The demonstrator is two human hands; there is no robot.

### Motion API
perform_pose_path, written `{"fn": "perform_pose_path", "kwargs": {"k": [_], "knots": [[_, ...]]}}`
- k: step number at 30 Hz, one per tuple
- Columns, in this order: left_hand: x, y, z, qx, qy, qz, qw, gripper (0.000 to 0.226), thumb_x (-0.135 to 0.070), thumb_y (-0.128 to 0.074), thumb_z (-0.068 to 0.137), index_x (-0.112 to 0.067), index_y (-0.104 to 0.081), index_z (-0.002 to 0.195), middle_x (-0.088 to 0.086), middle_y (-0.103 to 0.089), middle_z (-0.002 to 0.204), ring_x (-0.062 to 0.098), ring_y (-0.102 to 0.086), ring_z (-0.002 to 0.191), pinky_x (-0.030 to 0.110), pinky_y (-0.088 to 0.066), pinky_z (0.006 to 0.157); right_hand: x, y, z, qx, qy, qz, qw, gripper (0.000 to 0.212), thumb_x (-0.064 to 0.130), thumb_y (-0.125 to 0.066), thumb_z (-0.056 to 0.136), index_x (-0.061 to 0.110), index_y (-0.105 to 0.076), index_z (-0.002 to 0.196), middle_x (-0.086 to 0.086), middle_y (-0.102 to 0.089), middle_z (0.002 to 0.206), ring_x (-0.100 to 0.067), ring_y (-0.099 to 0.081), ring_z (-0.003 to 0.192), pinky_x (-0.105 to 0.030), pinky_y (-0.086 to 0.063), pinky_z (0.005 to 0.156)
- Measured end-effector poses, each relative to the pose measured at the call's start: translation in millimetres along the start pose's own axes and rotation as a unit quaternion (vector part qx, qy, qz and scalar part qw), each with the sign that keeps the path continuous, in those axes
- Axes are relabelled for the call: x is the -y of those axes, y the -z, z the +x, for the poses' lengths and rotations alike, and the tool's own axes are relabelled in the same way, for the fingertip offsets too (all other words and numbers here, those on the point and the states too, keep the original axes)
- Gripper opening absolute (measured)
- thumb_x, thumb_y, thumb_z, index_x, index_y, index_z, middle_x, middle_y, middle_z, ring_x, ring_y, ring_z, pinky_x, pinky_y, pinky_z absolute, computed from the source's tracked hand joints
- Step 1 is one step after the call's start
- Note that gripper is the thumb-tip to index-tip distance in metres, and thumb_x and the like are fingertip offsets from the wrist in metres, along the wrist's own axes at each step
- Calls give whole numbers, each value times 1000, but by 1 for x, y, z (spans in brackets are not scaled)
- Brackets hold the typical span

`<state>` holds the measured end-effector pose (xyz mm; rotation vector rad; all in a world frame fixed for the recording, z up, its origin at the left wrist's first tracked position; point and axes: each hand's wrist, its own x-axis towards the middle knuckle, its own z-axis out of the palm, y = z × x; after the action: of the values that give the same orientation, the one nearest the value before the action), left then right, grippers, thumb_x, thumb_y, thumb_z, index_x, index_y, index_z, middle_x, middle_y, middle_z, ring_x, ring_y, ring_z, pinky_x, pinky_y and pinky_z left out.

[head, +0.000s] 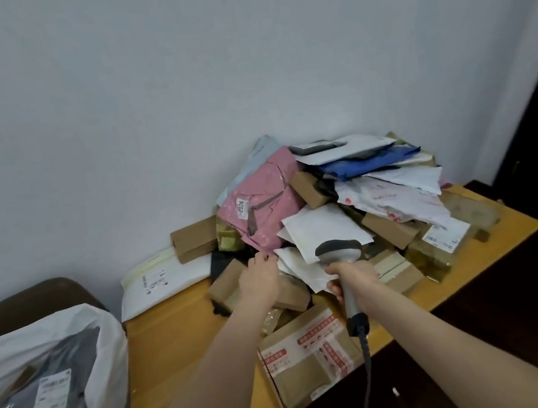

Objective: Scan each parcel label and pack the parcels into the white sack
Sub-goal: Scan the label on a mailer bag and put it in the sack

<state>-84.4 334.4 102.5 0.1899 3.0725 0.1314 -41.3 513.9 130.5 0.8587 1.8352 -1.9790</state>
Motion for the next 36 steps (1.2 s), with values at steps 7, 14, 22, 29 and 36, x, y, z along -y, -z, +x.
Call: {"fn": "perform_pose_path", "kwargs": {"k": [7,14,22,29,36], "knots": [[-50,-19,81,70,-59,-52,994,77,-38,-68,82,-19,-29,146,7,-34,145,27,-40,128,40,-43,97,45,29,61,-29,34,35,998,12,8,-67,86,-2,-61,86,-10,-57,49,-19,-49,42,-27,-43,44],[-74,-49,117,79,-81,72,991,77,-20,-64,85,-18,-20,147,9,-30,145,28,-36,132,41,-40,100,73,51,101,-40,49,62,996,8,6,-64,88,-1,-60,89,-12,-59,54,-16,-48,40,-24,-42,41],[-45,16,135,-113,53,-166,978,16,-27,-58,88,-24,-67,102,-5,-67,93,17,-60,84,27,-42,65,106,59,114,4,84,95,992,11,13,-70,86,3,-66,90,-6,-65,58,-11,-56,44,-23,-49,47],[-22,92,115,-201,195,-537,796,6,-13,-68,87,-14,-66,92,8,-70,89,20,-65,74,31,-51,68,134,58,110,17,140,121,983,19,14,-77,80,11,-61,90,-8,-69,76,-12,-66,56,-23,-53,47],[-14,107,74,-161,229,-645,711,15,-16,-64,91,-6,-64,103,5,-70,84,16,-66,64,27,-53,53,122,41,92,134,108,68,983,17,3,-72,80,-4,-62,93,-15,-66,71,-19,-58,54,-30,-52,57]]}}
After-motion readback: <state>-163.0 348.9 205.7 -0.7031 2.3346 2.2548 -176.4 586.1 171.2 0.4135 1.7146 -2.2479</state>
